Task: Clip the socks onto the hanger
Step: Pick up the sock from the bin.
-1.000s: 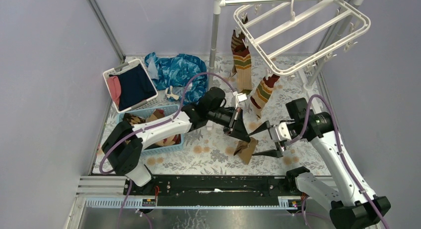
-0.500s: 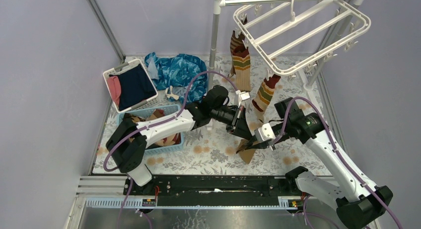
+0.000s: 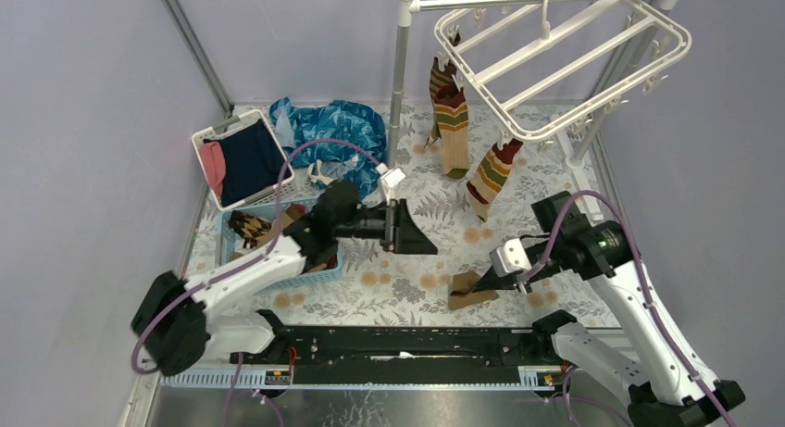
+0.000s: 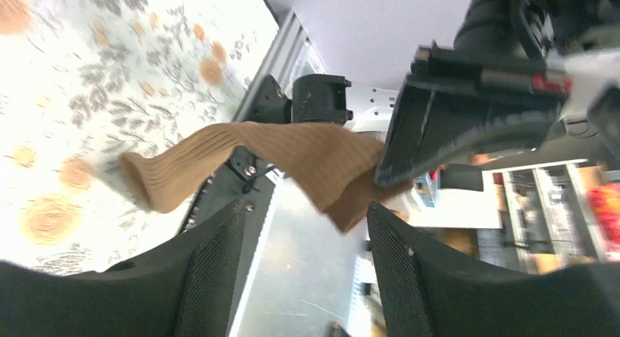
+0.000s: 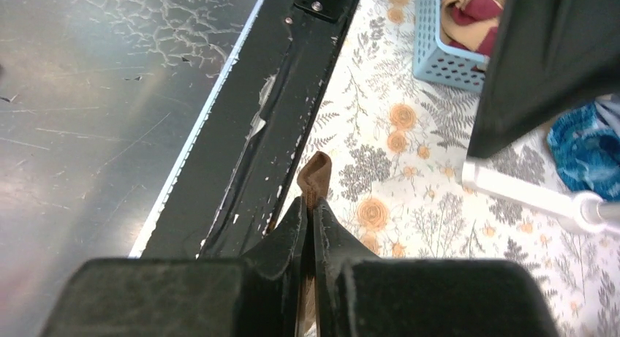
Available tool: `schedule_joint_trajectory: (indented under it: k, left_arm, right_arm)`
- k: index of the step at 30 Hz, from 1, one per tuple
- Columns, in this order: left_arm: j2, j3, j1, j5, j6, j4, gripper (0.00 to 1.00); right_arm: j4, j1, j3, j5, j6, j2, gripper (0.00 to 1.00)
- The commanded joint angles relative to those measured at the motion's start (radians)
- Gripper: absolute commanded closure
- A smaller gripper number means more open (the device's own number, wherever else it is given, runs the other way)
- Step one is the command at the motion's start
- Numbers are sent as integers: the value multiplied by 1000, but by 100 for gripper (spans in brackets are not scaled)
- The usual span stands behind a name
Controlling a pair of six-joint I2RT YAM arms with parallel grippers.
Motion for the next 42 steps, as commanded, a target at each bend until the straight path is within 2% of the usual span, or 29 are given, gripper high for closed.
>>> schedule_joint_trajectory:
  k: [1,5,7,8,13,16,18,22,28,32,35,38,42]
  left_arm:
    - [-226,-187,5,-187,172,311,28]
    - [-416,-430,-90,-337,411,660,11]
    - [-447,-534,-171,-416,563,856,2]
    - [-441,-561,-214,-449,638,922,1]
    - [-290,-500,-365,-543,916,927,1]
    - [-159,-473,-402,-548,998,1037,1]
    - [-70,-464,-409,-534,994,1148,1]
    - [99,-468,-412,-615,891,1398,6]
    - [197,-400,-413,-642,761,1409,19]
    - [197,-381,-413,-621,735,1409,28]
    - [208,-362,-413,-585,702,1408,41]
    - [230,-347,-413,-575,679,1409,44]
    - [249,-341,-413,-592,676,1409,56]
  right_arm:
    - [-144,-78,68,13,37,-39,100]
    - [-157,-189,113,-45,102,-52,100]
    - [-178,-241,126,-93,98,-39,100]
    - [-190,-266,129,-117,84,-30,100]
    - [-247,-371,118,-218,8,12,100]
    - [-247,-403,101,-238,-1,15,100]
    - [-247,-420,87,-253,-6,16,100]
    - [-248,-432,80,-264,-9,24,100]
    - [-243,-434,59,-273,-22,38,100]
    - [-239,-434,52,-273,-26,41,100]
    - [-234,-434,45,-276,-27,43,100]
    - [-234,-434,45,-279,-28,42,100]
    - [-237,-434,44,-279,-27,42,100]
